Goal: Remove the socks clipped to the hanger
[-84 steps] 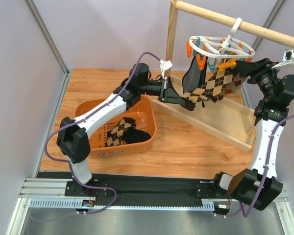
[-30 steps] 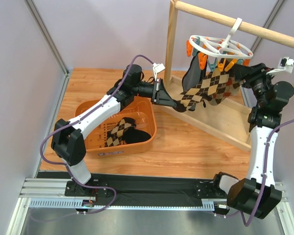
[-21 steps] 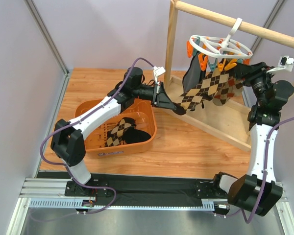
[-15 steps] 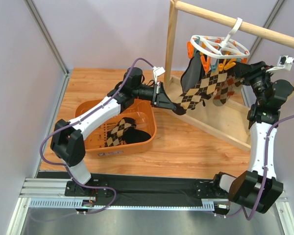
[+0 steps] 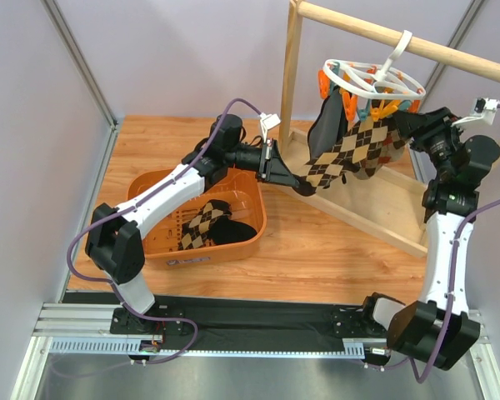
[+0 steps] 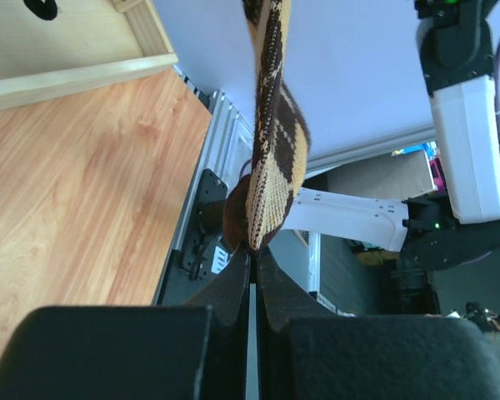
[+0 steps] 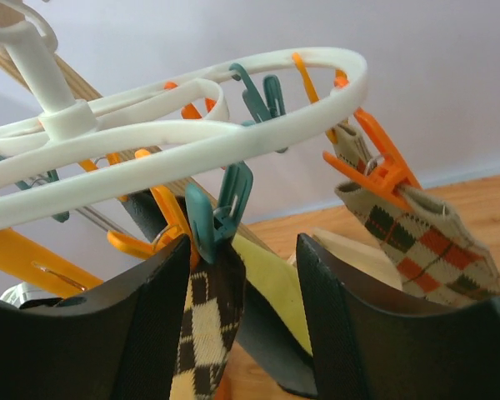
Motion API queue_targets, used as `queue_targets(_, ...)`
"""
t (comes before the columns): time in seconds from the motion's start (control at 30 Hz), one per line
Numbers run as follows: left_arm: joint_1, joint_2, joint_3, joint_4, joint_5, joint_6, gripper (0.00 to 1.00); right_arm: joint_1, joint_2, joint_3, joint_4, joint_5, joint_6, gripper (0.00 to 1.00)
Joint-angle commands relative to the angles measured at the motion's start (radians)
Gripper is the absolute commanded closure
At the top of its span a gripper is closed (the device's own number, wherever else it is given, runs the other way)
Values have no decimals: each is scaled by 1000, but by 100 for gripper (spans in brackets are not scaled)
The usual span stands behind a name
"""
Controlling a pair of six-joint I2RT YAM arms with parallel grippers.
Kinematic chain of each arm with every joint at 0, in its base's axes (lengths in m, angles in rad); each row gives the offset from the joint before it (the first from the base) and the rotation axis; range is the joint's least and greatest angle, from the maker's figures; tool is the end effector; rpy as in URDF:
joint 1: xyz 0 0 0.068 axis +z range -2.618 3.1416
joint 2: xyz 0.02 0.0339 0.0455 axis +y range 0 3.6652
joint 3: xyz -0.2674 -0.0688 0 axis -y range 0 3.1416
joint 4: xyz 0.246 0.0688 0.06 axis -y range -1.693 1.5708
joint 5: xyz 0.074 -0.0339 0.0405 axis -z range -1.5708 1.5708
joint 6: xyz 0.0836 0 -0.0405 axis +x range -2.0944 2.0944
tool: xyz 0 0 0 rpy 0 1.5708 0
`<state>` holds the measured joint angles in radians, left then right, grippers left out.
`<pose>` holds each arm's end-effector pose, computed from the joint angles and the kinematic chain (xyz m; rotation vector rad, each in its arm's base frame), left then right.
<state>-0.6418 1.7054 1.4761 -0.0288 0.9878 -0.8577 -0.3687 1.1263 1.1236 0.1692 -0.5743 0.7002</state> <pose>0.2988 -0.3104 0.3504 0.6147 2.0968 -1.8548 0.2900 -0.0634 0.4381 0.2892 1.4372 0.6731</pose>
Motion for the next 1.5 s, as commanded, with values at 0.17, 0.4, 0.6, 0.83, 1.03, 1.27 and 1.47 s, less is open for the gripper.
queue_targets(0.17, -32, 10, 108, -144, -73, 135, 100, 10, -140, 197, -588, 53, -206, 45)
queue_targets(0.4, -61, 2, 135, 7, -178, 80, 100, 120, -160, 315, -706, 8, -254, 51)
queue_targets(0.6, -75, -15, 124, 85, -254, 32, 100, 293, -68, 390, -611, 102, -243, 52)
queue_targets(0.83, -82, -30, 107, 118, -256, 54, 100, 473, 114, 548, -541, 233, -274, 53)
queue_targets(1.03, -82, -13, 116, 139, -290, 48, 100, 536, 251, 666, -537, 358, -292, 53)
queue_targets(1.27, -82, 13, 154, 145, -319, 26, 100, 585, 279, 653, -511, 476, -317, 52)
queue_targets(1.47, -84, 16, 153, 158, -327, 2, 100, 631, 267, 653, -548, 606, -338, 49)
